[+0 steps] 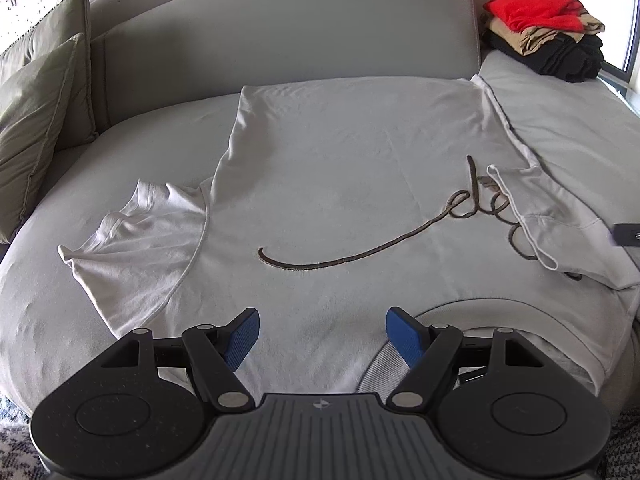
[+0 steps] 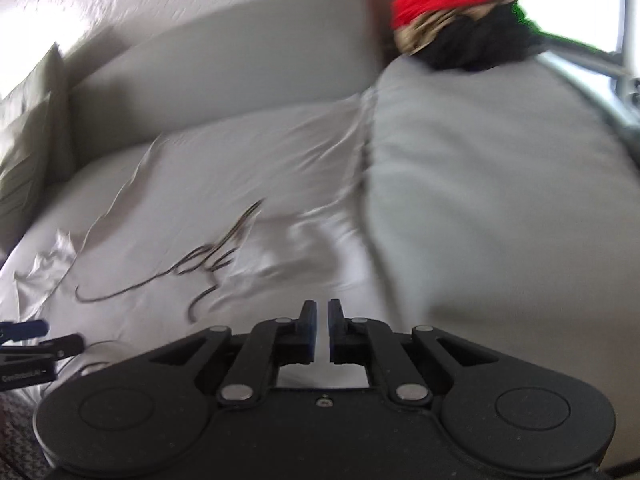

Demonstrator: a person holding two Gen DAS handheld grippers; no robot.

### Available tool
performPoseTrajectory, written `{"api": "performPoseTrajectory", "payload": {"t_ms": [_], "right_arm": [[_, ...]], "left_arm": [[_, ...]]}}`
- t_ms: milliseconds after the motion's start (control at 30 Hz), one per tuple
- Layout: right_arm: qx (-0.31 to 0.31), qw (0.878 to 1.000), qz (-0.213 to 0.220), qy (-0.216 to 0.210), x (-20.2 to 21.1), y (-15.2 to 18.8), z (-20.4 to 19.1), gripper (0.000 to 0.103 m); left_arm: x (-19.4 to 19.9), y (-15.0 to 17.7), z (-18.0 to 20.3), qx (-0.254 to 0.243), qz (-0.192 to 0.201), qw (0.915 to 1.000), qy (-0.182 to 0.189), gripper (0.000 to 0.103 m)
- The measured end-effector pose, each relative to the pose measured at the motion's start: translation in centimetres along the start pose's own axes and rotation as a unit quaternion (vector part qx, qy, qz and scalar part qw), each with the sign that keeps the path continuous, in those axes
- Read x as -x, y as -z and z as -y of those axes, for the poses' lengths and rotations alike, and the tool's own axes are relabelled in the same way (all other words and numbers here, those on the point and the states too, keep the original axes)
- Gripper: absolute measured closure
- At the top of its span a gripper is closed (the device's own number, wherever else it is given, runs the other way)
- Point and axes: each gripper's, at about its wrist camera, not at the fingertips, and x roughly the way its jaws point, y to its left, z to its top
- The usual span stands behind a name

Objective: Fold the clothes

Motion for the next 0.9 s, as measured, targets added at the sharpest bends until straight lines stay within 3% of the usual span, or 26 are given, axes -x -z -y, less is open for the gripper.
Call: {"api": "performPoseTrajectory", "payload": {"t_ms": [67, 133, 233, 333, 433, 500, 600, 733, 767, 800, 900], "right_arm": [[0.038, 0.999, -0.014, 0.021, -1.4, 0.0, -1.7, 0.097], [0.071, 0.994, -0.043, 0.068, -2.2, 0.9, -1.6, 0.095], [0.120, 0.979, -0.087, 0.138, -3.3, 2.1, -1.5, 0.097], [0.043, 0.991, -0.087, 0.097, -1.4, 2.3, 1.2, 0.099], [-0.028, 0.997, -0.055, 0.052, 0.4, 2.2, 2.5, 0.094], [-0.045, 0.999, -0.013, 0.027, 1.5, 1.7, 2.2, 0.092], [-0.047, 0.999, 0.013, -0.023, 1.3, 0.8, 0.7, 0.092], [-0.022, 0.996, -0.041, -0.078, -1.2, 0.6, -2.2, 0.086], [-0.011, 0.993, -0.068, -0.093, -1.9, 0.7, -2.7, 0.072], [0.016, 0.992, -0.076, -0.096, -1.7, 1.1, -3.2, 0.065], [0.073, 0.986, -0.095, -0.113, -0.6, 2.5, -4.1, 0.065]], "left_arm": [[-0.1, 0.0, 0.0, -0.001, -0.001, 1.0000, -0.004, 0.030], [0.0, 0.1, -0.1, -0.002, 0.000, 1.0000, -0.008, 0.030], [0.0, 0.4, -0.4, -0.004, 0.000, 0.9999, -0.015, 0.030], [0.3, 0.6, -1.0, 0.001, 0.002, 0.9999, -0.017, 0.030], [0.5, 0.8, -1.6, 0.009, 0.001, 0.9999, -0.011, 0.030], [0.5, 0.9, -1.7, 0.012, 0.000, 0.9999, -0.010, 0.030], [0.3, 0.9, -1.7, 0.014, -0.003, 0.9998, -0.014, 0.030], [0.2, 1.2, -1.5, 0.006, -0.005, 0.9998, -0.019, 0.030], [0.2, 1.3, -1.4, 0.002, -0.005, 0.9998, -0.020, 0.030], [0.3, 1.4, -1.4, -0.006, -0.005, 0.9998, -0.021, 0.030], [0.9, 2.4, -1.6, -0.028, -0.015, 0.9994, -0.015, 0.031]]}}
